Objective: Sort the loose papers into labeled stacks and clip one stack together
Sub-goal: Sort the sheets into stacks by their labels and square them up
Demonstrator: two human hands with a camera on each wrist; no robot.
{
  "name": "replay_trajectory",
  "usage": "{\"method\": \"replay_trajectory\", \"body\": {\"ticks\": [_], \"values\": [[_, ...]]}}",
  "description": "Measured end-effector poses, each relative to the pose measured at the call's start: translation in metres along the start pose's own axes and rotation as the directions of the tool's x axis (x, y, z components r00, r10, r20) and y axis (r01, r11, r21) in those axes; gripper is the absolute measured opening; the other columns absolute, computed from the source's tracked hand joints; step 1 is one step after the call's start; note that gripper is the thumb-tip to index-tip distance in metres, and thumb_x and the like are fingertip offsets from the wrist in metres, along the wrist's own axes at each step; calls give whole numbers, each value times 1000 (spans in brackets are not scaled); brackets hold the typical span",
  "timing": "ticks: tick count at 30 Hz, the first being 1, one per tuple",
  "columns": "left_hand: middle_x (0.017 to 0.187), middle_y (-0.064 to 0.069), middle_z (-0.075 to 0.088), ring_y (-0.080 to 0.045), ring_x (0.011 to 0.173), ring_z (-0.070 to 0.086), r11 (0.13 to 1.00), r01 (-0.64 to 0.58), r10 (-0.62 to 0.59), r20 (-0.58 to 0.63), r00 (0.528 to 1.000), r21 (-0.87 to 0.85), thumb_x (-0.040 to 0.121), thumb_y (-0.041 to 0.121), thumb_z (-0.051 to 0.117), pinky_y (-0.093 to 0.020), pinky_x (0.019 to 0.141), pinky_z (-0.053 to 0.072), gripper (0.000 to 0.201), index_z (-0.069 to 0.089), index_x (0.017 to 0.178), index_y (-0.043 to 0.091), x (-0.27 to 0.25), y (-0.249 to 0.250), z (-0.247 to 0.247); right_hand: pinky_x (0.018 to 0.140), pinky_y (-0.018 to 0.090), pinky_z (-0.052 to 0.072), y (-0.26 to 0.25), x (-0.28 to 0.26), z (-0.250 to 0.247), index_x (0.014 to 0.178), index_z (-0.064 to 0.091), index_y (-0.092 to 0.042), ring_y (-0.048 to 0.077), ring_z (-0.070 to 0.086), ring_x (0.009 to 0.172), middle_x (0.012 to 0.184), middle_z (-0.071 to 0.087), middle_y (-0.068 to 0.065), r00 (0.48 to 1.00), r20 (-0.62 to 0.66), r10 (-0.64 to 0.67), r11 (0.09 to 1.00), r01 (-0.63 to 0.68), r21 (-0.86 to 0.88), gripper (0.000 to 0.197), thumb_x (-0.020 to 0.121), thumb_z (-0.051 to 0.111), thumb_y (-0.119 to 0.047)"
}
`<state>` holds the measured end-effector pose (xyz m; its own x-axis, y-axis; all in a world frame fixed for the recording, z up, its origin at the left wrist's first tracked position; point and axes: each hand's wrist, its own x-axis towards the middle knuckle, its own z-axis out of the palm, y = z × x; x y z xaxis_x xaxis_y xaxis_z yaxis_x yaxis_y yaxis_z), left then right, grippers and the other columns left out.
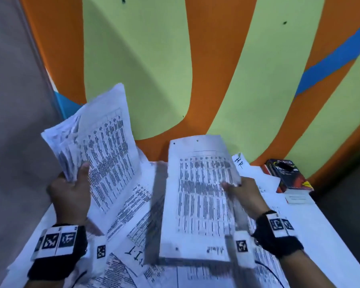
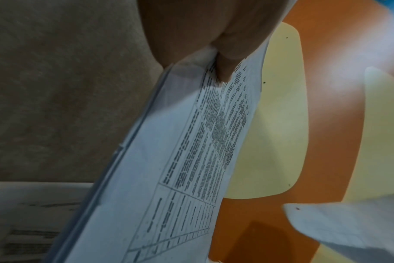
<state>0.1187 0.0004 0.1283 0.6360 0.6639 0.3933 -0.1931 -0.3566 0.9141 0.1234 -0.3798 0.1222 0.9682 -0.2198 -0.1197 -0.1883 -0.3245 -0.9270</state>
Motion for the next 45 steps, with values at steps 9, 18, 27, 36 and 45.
{"method": "replay_trajectory", "body": {"ticks": [9, 18, 27, 36, 45], "values": [[64, -10, 45, -6, 59, 35, 999, -27, 34, 167, 985, -48, 86, 22, 66, -25, 47, 31, 42, 44, 60, -2, -21, 19, 39, 64, 37, 52, 98, -16, -128, 86, 65, 8, 29, 62, 70, 78, 67, 20, 823, -423, 380, 813, -515, -270, 24, 77, 71, -14], [62, -14, 47, -12, 62, 33, 999, 24, -16, 254, 967, -30, 86, 19, 66, -32, 50, 26, 44, 43, 56, -4, -39, 35, 57, 97, 49, 42, 140, -31, -129, 97, 63, -11, 41, 51, 113, 107, 59, 17, 702, -548, 455, 617, -692, -375, 35, 67, 76, -25], [64, -13, 50, -14, 58, 36, 998, 60, -54, 262, 963, -15, 85, 20, 67, -37, 60, 35, 44, 49, 59, -11, -43, 36, 62, 61, 35, 43, 125, -49, -138, 60, 59, -8, 37, 58, 71, 61, 60, 12, 856, -518, -17, 578, -414, -703, 11, 67, 65, -2], [63, -13, 51, -11, 61, 40, 999, 53, -50, 280, 959, -2, 86, 19, 66, -38, 63, 34, 40, 50, 62, -8, -46, 37, 67, 47, 21, 40, 77, -50, -168, 96, 62, -13, 15, 58, 60, 76, 63, 8, 865, -493, -98, 897, -137, -419, 20, 81, 68, -2], [58, -14, 48, -14, 49, 34, 997, 76, -70, 278, 958, -11, 85, 24, 66, -36, 59, 33, 49, 48, 57, -11, -43, 24, 69, 54, 29, 37, 62, -43, -190, 58, 56, -11, 20, 43, 50, 51, 50, 7, 802, -587, -113, 921, -137, -364, 29, 86, 66, -13]]}}
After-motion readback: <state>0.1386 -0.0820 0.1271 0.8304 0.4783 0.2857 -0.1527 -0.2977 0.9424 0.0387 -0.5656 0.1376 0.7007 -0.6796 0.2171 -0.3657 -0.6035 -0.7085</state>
